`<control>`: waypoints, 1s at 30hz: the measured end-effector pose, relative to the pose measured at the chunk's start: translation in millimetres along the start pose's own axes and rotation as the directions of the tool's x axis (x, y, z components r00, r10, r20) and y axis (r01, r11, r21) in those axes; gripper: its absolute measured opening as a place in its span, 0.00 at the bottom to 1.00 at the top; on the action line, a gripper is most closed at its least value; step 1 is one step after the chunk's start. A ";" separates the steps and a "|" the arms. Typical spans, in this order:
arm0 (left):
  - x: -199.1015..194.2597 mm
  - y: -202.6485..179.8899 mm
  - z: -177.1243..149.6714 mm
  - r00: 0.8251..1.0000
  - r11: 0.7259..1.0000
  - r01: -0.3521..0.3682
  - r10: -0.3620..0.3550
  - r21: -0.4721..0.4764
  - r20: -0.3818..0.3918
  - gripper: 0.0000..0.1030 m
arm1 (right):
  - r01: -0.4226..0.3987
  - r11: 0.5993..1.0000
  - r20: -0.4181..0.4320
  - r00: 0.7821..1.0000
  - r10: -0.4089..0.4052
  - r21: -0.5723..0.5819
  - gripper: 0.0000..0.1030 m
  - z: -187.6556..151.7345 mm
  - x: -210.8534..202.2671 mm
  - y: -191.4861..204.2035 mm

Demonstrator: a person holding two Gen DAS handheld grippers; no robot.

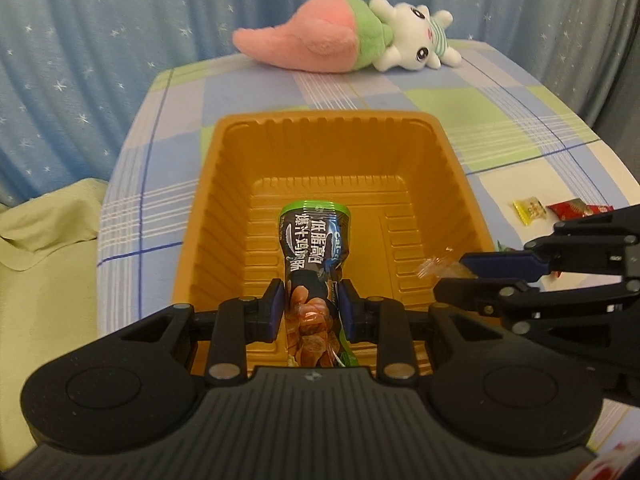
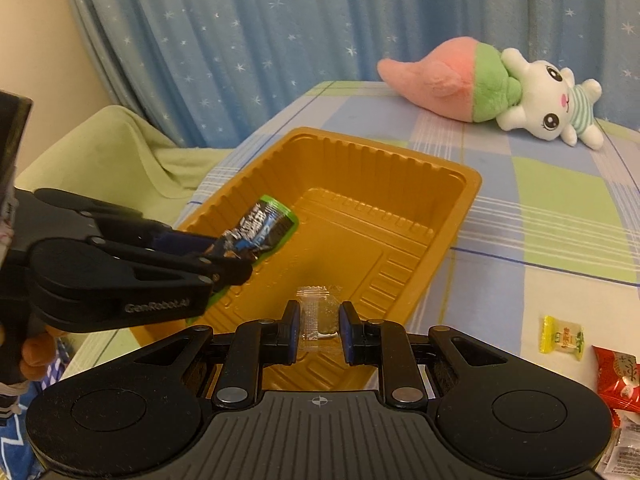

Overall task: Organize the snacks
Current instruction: 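Open the left gripper to drop the bag into the basket while right releases the clear candy there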

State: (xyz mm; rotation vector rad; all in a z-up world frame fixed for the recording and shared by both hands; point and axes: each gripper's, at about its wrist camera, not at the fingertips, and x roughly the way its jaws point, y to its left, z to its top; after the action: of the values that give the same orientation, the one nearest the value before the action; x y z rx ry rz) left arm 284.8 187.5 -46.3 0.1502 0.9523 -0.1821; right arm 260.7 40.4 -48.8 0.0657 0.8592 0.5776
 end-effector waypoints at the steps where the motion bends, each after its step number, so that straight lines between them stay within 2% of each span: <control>1: 3.4 0.2 -0.2 1.000 1.000 0.009 -0.009 0.000 -0.006 0.25 | 0.003 1.000 -0.001 1.000 -0.003 0.002 0.20 0.0 0.2 -0.5; 5: 15.3 2.0 -0.2 0.999 0.999 0.042 -0.043 -0.006 -0.029 0.26 | 0.011 1.000 -0.003 1.000 -0.011 0.009 0.20 0.5 0.0 -1.6; 10: 15.4 4.0 -3.2 0.999 0.999 0.044 -0.044 -0.013 -0.025 0.26 | 0.017 1.000 -0.003 1.000 -0.017 0.015 0.20 1.6 -1.8 -2.3; 20: -23.7 27.4 -18.3 1.000 0.991 0.030 -0.031 -0.127 0.000 0.34 | 0.004 1.000 -0.019 1.000 -0.004 0.011 0.21 1.4 0.2 4.1; 30: -48.6 35.9 -39.4 1.000 0.983 -0.025 0.023 -0.180 -0.008 0.57 | -0.031 0.999 -0.015 0.999 0.031 0.009 0.22 1.5 5.8 15.5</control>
State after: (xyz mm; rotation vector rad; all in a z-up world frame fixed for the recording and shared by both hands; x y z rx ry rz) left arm 233.9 234.9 -27.3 -0.0041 0.9674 -0.0729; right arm 257.8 56.7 -47.5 0.0831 0.8765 0.6038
